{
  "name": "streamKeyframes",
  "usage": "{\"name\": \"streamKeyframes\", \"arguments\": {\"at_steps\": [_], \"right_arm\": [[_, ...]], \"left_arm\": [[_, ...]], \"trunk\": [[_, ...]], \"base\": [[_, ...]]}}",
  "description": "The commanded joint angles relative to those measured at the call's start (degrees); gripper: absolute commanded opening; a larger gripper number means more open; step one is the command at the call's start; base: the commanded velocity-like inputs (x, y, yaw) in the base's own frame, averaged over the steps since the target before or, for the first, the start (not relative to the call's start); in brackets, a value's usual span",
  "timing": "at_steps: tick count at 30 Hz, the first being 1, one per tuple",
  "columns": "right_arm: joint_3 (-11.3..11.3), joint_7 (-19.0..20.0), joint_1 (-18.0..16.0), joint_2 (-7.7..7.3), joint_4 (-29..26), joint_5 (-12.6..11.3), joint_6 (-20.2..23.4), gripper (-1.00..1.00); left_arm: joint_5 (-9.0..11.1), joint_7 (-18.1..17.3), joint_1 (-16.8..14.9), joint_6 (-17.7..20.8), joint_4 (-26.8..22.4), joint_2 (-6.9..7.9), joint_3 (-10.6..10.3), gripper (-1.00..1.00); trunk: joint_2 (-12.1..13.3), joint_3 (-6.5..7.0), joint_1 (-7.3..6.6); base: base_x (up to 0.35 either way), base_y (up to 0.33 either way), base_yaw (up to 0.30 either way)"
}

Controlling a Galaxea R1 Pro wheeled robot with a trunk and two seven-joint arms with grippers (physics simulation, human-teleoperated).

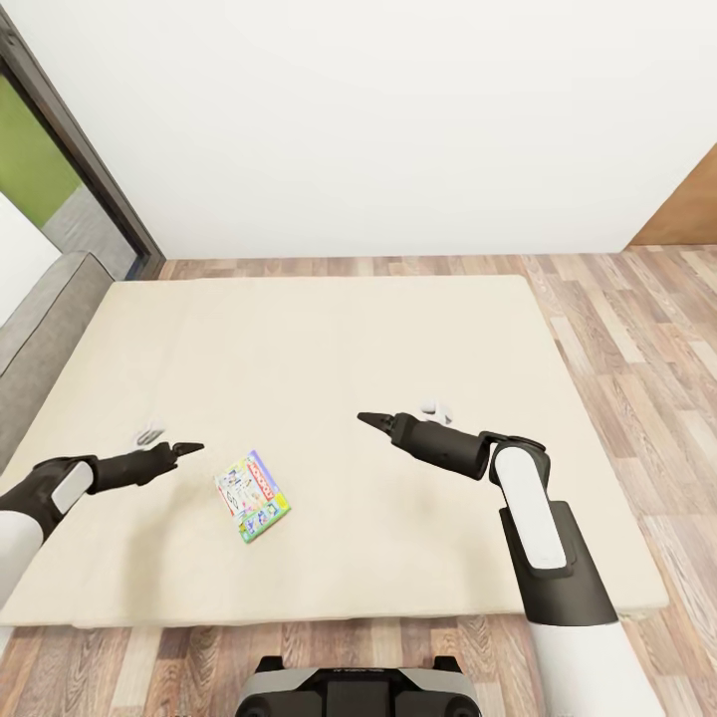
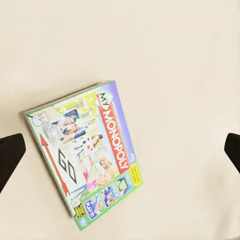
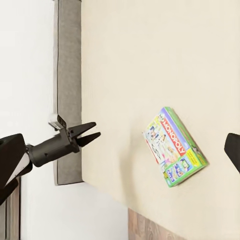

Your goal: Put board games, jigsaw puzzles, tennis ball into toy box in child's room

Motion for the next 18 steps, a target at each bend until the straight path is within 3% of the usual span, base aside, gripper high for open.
{"name": "streamKeyframes", "arguments": {"at_steps": [1, 12, 18], "right_arm": [[0.0, -0.2, -0.3, 0.04, 0.0, -0.1, 0.2, 1.0], [1.6, -0.2, -4.6, -0.03, 0.1, -0.3, 0.2, 1.0], [1.7, -0.2, -7.2, -0.06, 0.1, -0.5, 0.2, 1.0]], "left_arm": [[0.4, 0.0, -0.1, 0.4, 0.0, 0.08, -0.2, 1.0], [0.5, 0.0, -1.4, 0.9, -0.7, 0.35, 0.2, 1.0], [0.6, 1.9, -2.1, 1.2, -1.8, 0.01, 0.3, 1.0]], "trunk": [[-0.1, -0.14, 0.03], [-0.1, -1.08, 0.03], [-0.1, -1.62, 0.03]], "base": [[0.0, 0.0, 0.046], [0.0, 0.0, 0.08], [0.0, 0.0, 0.107]]}}
